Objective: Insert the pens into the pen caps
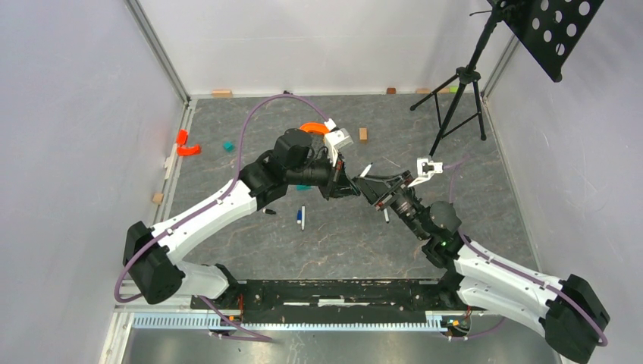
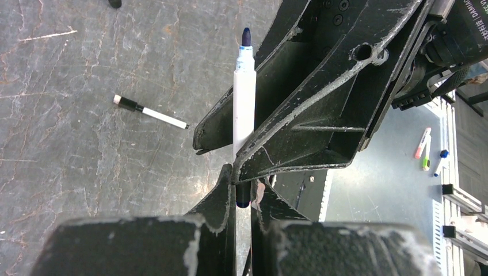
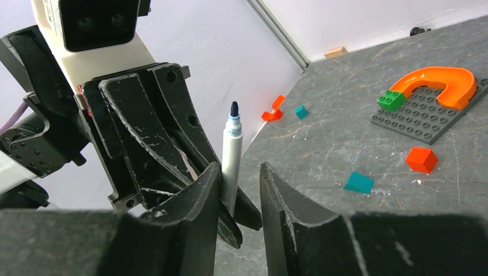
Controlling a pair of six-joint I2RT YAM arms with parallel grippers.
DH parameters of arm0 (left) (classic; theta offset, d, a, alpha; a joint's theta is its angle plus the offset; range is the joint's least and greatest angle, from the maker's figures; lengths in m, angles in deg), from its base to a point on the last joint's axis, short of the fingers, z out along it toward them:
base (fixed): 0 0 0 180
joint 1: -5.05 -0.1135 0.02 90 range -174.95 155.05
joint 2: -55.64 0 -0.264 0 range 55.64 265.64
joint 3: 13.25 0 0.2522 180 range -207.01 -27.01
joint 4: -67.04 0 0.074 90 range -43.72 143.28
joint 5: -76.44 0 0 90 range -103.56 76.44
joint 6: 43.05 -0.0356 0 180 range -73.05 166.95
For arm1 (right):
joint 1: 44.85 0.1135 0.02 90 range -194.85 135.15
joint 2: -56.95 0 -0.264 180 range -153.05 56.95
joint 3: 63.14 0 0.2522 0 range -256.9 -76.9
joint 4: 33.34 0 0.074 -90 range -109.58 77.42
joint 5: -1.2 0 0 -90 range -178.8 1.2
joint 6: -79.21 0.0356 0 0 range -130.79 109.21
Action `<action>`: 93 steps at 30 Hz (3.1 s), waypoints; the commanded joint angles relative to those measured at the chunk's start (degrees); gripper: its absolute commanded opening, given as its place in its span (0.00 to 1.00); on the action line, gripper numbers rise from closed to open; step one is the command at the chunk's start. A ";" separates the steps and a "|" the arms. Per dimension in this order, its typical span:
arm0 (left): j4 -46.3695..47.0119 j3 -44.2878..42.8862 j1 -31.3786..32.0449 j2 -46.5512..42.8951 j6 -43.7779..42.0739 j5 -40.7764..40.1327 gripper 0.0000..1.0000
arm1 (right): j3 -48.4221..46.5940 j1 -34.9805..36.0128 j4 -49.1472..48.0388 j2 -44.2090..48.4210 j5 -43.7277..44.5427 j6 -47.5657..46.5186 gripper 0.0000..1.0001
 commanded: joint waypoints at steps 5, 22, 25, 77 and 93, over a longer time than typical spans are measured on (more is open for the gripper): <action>2.63 -0.72 0.41 -0.74 0.15 2.00 0.02 | -1.87 1.33 -2.43 -1.38 0.33 -1.83 0.33; 2.69 -0.63 0.52 -1.50 -0.40 3.46 0.02 | -1.71 1.41 -1.81 -0.95 0.15 -2.89 0.22; 2.63 -0.54 0.62 -1.47 -0.62 3.70 0.02 | -1.74 1.44 -1.65 -0.90 -0.10 -3.11 0.24; -21.59 7.14 -4.55 -6.58 31.43 -61.38 1.00 | -9.53 1.42 45.47 22.59 25.66 -21.55 0.00; -37.99 17.55 -5.42 -11.80 57.53 -62.38 0.81 | -8.72 1.38 54.11 25.41 26.34 -17.37 0.00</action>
